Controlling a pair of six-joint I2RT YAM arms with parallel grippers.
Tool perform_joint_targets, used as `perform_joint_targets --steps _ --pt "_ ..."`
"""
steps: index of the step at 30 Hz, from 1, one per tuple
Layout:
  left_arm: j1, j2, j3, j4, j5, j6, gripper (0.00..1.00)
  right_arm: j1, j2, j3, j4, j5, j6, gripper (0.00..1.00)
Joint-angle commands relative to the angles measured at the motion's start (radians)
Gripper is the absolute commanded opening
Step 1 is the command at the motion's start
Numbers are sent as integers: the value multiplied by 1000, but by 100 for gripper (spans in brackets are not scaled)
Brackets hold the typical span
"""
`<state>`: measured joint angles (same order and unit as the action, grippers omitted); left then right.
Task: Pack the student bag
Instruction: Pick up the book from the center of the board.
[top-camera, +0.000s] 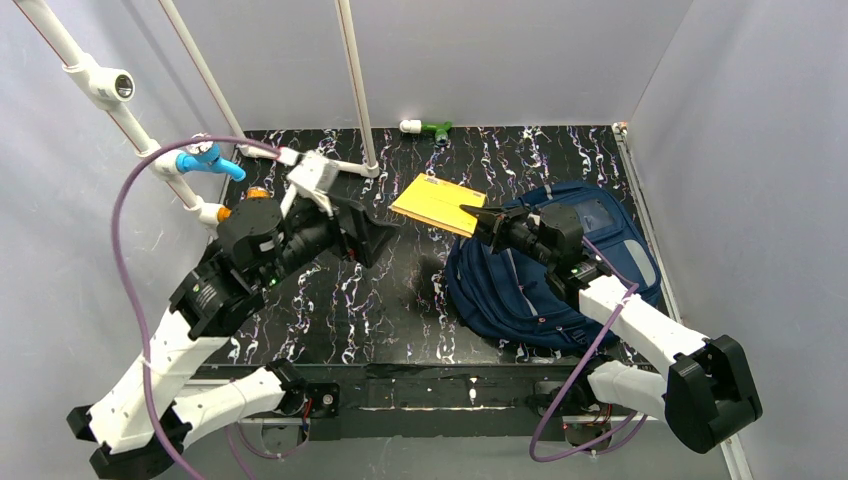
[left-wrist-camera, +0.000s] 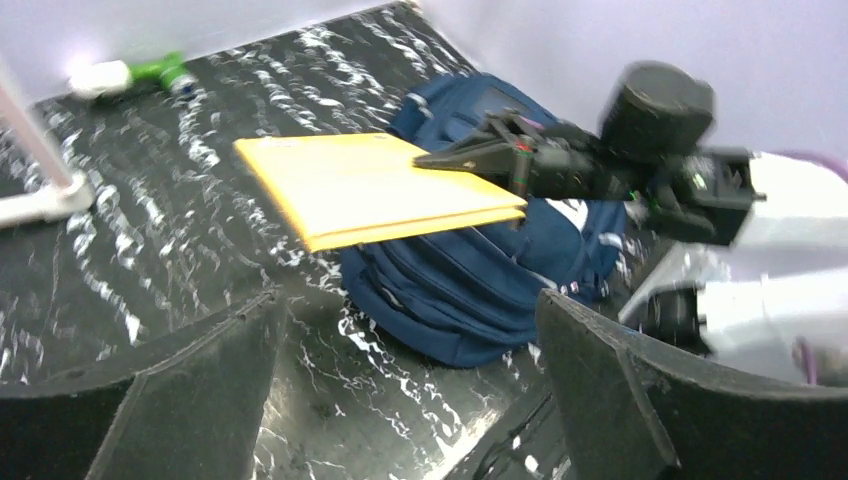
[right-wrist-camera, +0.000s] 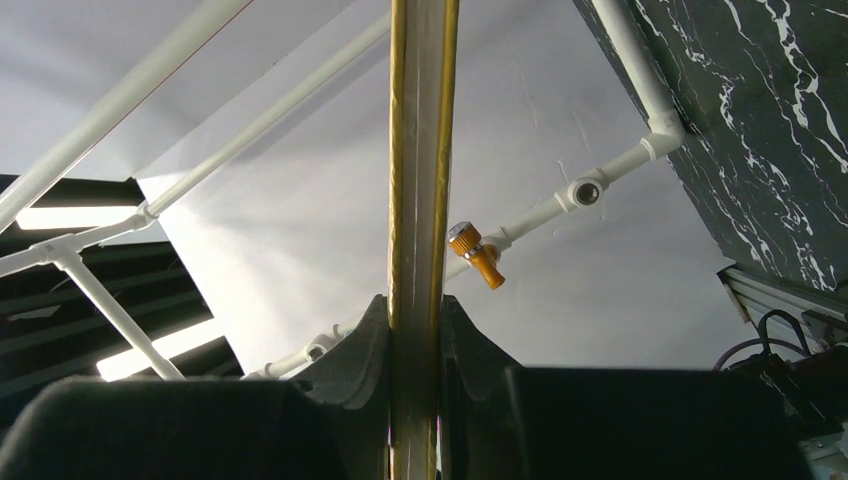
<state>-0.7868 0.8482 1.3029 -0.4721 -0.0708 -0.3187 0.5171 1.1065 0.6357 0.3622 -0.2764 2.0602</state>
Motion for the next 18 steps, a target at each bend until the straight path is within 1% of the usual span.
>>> perform_joint_targets --steps 1,2,3,6,10,14,18 --pt "-2 92 70 -6 376 359 92 -3 -40 71 105 -16 200 1" --pt "-3 102 66 -9 416 449 91 -3 -40 71 100 -15 199 1" --pt "-10 109 60 -11 419 546 91 -3 -42 72 98 -14 198 1" --pt "-51 128 51 -14 324 794 94 -3 -45 76 86 -8 193 1" --pt "-98 188 72 -13 234 1031 96 -3 -48 88 45 -12 169 1" --pt "-201 261 83 -45 141 1205 98 -3 -48 106 16 -14 154 1" --pt "-260 336 75 -49 6 1312 95 -3 -41 132 -18 -21 127 1"
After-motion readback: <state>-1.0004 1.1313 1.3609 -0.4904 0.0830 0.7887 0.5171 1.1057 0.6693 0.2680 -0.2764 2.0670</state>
